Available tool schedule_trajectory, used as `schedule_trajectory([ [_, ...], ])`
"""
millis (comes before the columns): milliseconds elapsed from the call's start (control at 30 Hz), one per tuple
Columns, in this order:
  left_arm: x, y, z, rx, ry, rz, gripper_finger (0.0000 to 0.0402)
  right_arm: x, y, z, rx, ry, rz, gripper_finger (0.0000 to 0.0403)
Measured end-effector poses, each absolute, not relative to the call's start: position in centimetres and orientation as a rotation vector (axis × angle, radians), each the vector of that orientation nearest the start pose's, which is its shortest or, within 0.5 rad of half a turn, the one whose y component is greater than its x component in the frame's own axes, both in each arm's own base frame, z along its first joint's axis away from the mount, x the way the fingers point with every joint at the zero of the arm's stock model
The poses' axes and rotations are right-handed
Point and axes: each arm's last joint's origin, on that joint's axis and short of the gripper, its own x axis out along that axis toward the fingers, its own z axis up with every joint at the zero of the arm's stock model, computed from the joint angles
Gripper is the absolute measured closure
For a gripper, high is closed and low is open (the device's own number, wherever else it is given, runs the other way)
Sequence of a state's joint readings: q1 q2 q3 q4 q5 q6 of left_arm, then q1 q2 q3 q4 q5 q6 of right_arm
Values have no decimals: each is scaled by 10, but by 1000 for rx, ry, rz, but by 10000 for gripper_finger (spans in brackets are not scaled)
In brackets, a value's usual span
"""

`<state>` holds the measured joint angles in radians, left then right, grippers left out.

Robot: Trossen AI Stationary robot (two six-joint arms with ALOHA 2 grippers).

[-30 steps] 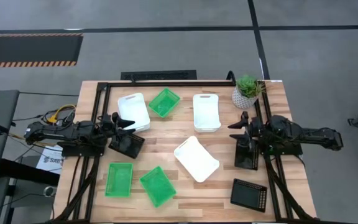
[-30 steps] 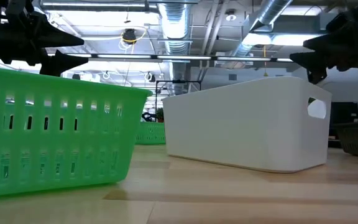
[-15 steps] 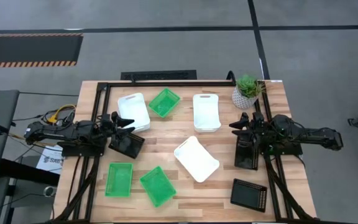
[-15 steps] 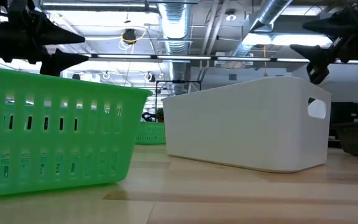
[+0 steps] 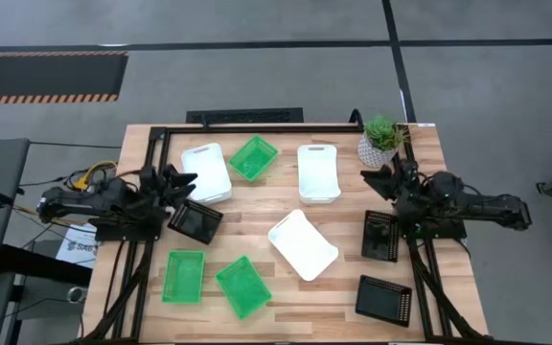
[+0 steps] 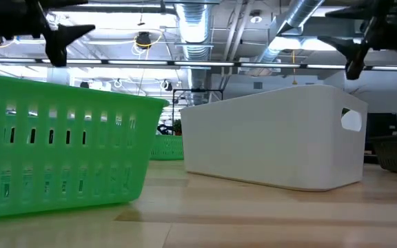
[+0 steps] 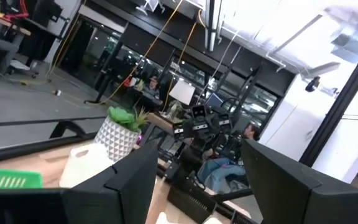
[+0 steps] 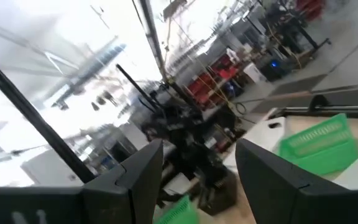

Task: Stack baskets by color
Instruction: Stack the top right white bin on top of the top white bin

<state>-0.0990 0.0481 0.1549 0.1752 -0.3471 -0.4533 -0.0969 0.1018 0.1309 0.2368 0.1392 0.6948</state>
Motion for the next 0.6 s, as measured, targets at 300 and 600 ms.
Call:
schedule_trajectory([
  [300, 86, 4, 263, -583, -118, 334, 178, 135, -17, 270, 572, 56, -266, 177],
  [600, 90, 6, 281, -637, 39, 470, 178, 203, -22, 263, 586, 723, -435, 177],
])
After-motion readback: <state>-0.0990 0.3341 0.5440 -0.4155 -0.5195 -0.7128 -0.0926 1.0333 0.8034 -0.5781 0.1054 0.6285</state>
